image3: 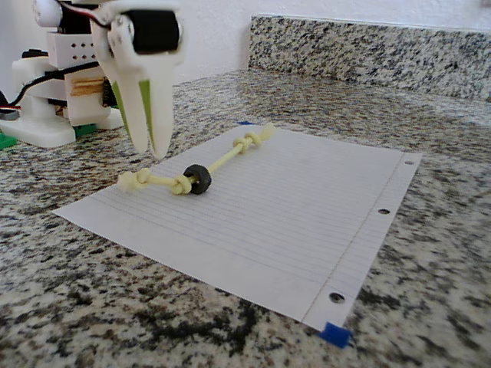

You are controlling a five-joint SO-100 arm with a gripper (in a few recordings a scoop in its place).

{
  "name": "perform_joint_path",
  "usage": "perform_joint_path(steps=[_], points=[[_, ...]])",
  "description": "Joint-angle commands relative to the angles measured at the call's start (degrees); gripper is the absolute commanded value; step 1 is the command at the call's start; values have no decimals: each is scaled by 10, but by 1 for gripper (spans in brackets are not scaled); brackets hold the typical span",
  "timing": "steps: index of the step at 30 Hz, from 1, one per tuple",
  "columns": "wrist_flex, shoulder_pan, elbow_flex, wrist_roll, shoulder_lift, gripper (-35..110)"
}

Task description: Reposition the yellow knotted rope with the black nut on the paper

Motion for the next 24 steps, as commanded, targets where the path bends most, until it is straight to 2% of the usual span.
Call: perform_joint_path(steps=[1,19,24], points=[[-1,4,-23,-35,-14,43],[-61,25,-37,-59,-76,43],[-79,26,-37,-59,-90,39]])
